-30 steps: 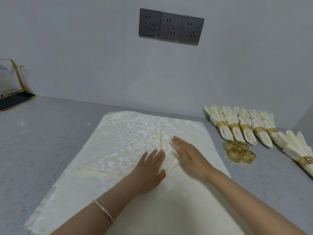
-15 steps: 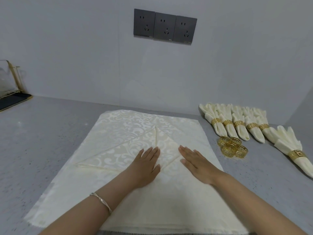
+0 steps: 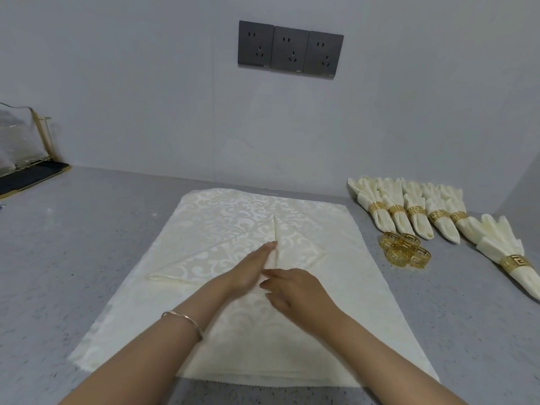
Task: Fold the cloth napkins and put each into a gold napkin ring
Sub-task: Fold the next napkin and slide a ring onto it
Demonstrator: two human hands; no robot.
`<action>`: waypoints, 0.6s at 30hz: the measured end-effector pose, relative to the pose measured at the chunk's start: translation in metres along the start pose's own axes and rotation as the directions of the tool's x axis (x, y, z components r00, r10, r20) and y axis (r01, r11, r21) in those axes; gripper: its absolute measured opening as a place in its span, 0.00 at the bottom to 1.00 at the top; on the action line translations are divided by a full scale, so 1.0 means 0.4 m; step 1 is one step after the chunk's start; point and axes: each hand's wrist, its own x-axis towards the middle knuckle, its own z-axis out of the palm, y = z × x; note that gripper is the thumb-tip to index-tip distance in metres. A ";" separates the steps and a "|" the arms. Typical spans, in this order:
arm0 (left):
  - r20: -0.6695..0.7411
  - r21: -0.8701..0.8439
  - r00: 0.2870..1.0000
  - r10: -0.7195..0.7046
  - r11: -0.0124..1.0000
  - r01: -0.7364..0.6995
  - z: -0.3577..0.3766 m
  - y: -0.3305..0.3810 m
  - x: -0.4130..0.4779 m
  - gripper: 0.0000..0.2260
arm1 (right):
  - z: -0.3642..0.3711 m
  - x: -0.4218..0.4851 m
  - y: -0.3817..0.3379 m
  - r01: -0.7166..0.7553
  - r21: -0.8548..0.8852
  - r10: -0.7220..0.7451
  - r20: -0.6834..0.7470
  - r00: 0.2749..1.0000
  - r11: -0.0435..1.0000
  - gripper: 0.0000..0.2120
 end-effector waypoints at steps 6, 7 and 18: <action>0.061 0.273 0.995 0.076 0.958 -0.090 -0.040 0.026 -0.034 0.18 | -0.009 -0.012 -0.001 -0.035 -0.048 0.031 -0.079 0.996 0.998 0.11; 0.070 0.363 0.993 0.099 0.924 -0.118 -0.061 0.021 -0.040 0.17 | -0.018 -0.030 0.011 -0.055 -0.025 0.052 -0.098 0.994 0.998 0.11; 0.341 0.807 0.839 0.424 0.326 -0.493 -0.186 -0.018 -0.116 0.22 | -0.055 -0.183 0.098 -0.300 0.132 0.310 -0.064 0.949 0.945 0.07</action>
